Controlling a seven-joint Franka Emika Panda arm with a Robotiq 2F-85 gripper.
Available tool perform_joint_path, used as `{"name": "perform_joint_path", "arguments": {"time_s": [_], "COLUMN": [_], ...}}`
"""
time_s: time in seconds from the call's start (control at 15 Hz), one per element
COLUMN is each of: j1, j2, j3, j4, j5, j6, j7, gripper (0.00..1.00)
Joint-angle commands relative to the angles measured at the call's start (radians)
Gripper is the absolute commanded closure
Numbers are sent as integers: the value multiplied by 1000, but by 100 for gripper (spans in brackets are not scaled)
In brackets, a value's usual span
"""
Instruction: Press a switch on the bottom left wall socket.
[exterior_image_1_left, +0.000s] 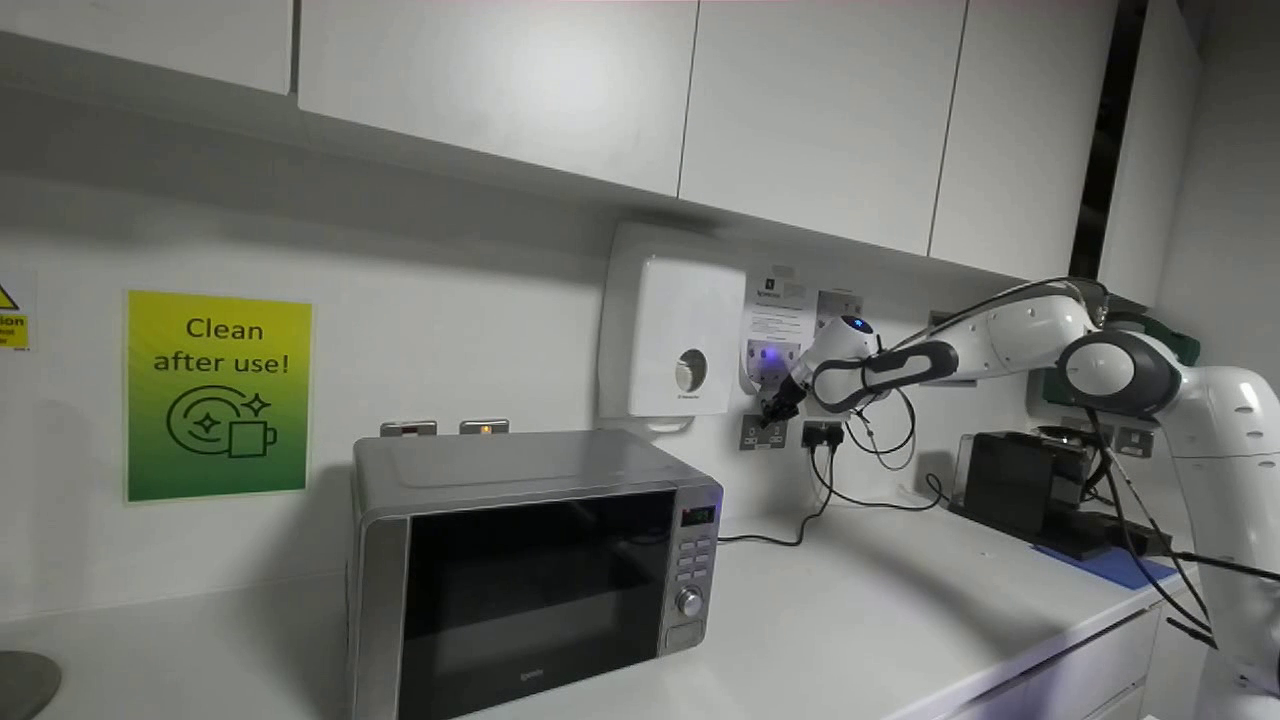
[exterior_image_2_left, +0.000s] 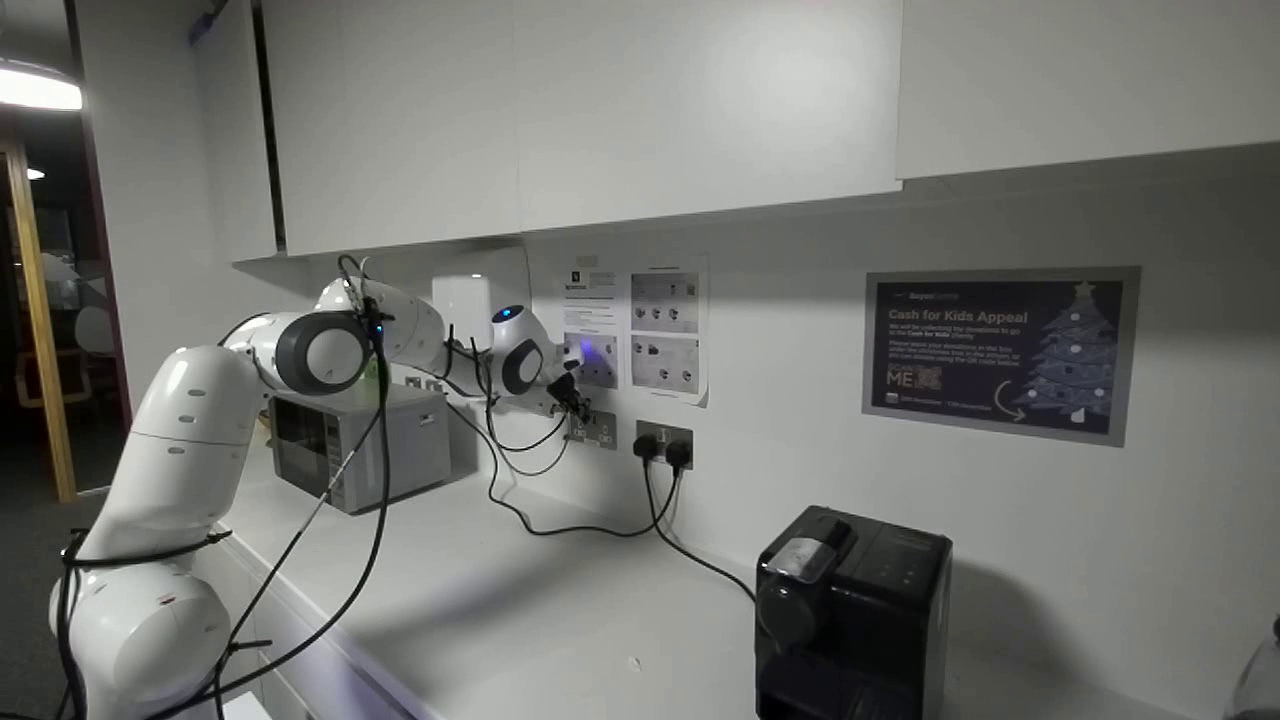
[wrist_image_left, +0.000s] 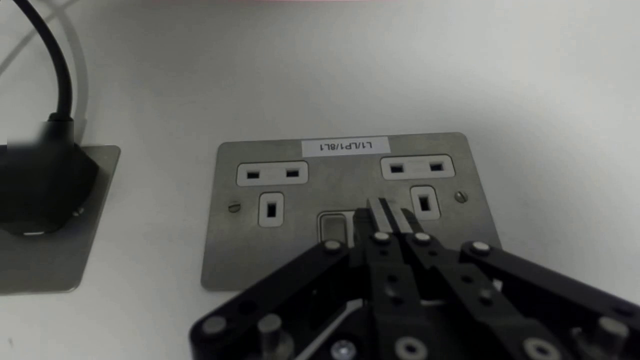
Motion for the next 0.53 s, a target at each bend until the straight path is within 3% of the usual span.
{"name": "perform_joint_path", "arguments": {"time_s": [0.0,0.47], "j1": [0,-4], "j2": [26,23], "j3": [-11,-10], "j4": [89,102], "j5": [10,15], "j6": [39,39], "j7": [6,2], "gripper": [100,100]}}
